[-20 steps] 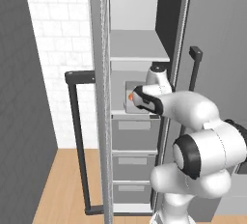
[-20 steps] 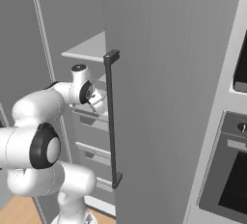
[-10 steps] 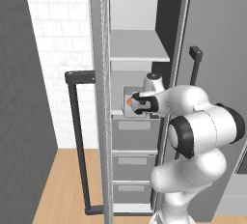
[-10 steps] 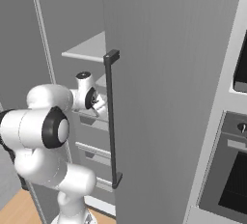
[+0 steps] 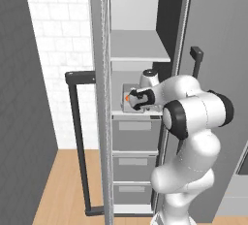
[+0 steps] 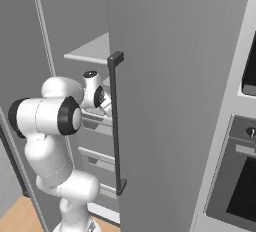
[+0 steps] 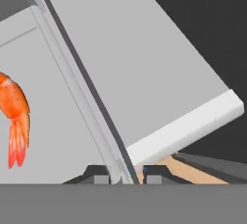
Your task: Take the meat container that has the shrimp and place it on the second highest rack of the freezer. Then take the vegetable container that has the avocado and squash and place it on the highest rack of the freezer.
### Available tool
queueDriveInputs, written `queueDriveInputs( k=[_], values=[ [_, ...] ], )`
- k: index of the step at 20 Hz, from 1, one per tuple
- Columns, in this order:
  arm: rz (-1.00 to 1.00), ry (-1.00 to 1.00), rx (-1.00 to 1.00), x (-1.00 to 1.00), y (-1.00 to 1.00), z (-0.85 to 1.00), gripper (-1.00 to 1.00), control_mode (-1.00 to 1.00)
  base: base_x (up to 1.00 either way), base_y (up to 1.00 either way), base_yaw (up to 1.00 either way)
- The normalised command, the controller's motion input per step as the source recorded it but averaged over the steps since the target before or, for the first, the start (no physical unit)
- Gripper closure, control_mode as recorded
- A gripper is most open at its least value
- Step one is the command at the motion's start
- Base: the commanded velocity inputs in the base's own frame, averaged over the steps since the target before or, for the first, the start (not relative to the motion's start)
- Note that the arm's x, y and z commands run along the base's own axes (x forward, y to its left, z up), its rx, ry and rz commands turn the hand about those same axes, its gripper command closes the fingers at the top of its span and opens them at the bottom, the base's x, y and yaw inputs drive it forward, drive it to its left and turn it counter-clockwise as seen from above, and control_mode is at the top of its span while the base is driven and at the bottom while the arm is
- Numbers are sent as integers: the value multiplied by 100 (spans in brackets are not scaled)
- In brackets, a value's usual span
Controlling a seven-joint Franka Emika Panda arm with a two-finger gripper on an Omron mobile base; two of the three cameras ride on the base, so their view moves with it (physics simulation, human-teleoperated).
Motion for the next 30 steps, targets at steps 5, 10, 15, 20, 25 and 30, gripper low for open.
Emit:
queueDriveInputs(
  k=[5,10,15,20,25,30],
  values=[
    [-3,0,0,59,0,3,100,-100,0,0,0],
    [-1,0,0,4,0,-11,100,-100,0,0,0],
    [-2,-1,-1,9,0,-36,100,-100,0,0,0],
    [-1,-2,-1,0,0,-36,100,-100,0,0,0],
    [0,-9,-5,2,0,-50,100,-100,0,0,0],
    [0,-7,-7,0,0,-62,100,-100,0,0,0]
  ],
)
